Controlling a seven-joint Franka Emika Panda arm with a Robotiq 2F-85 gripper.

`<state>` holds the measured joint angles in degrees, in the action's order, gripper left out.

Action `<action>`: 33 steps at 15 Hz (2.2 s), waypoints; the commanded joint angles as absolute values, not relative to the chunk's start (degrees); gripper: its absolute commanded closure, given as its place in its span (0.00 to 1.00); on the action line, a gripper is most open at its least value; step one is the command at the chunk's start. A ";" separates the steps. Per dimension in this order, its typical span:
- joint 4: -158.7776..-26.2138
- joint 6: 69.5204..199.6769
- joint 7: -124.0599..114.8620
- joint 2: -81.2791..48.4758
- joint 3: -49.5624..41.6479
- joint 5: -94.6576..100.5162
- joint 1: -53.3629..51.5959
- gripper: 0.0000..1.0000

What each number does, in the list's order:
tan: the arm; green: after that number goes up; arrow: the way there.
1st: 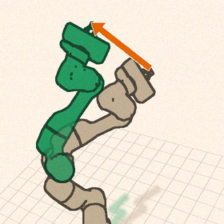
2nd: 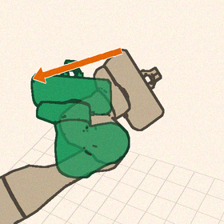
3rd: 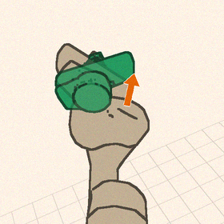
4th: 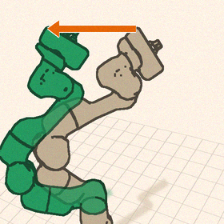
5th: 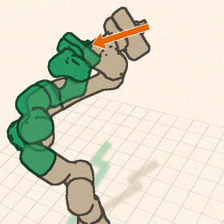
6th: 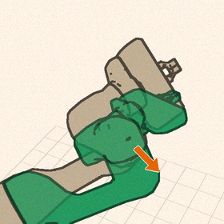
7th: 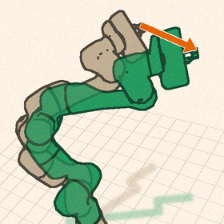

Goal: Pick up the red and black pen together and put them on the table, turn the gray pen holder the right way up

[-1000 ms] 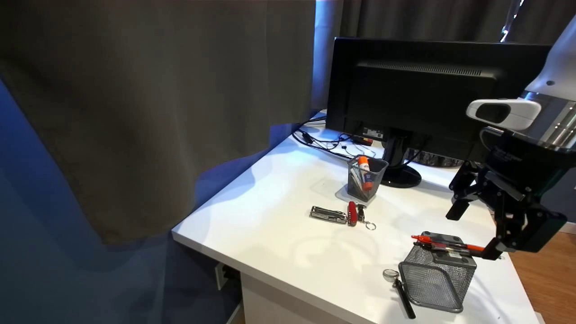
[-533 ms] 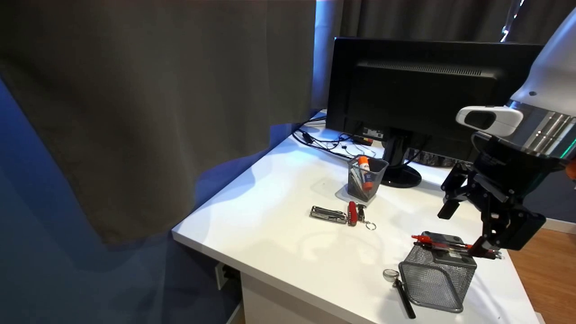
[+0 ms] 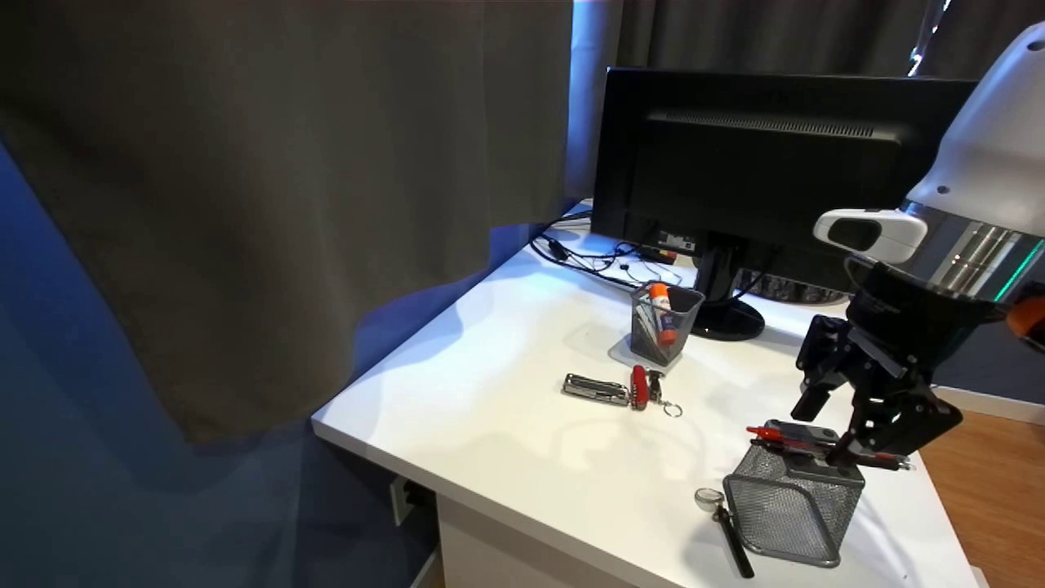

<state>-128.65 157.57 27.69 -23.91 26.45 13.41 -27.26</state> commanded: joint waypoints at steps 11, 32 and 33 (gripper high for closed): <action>-126.91 158.04 26.07 -26.12 26.27 15.58 -27.46 0.91; -125.65 155.17 25.00 -21.73 24.70 16.08 -26.66 0.96; -125.01 154.08 24.00 -20.71 23.31 17.24 -27.14 0.96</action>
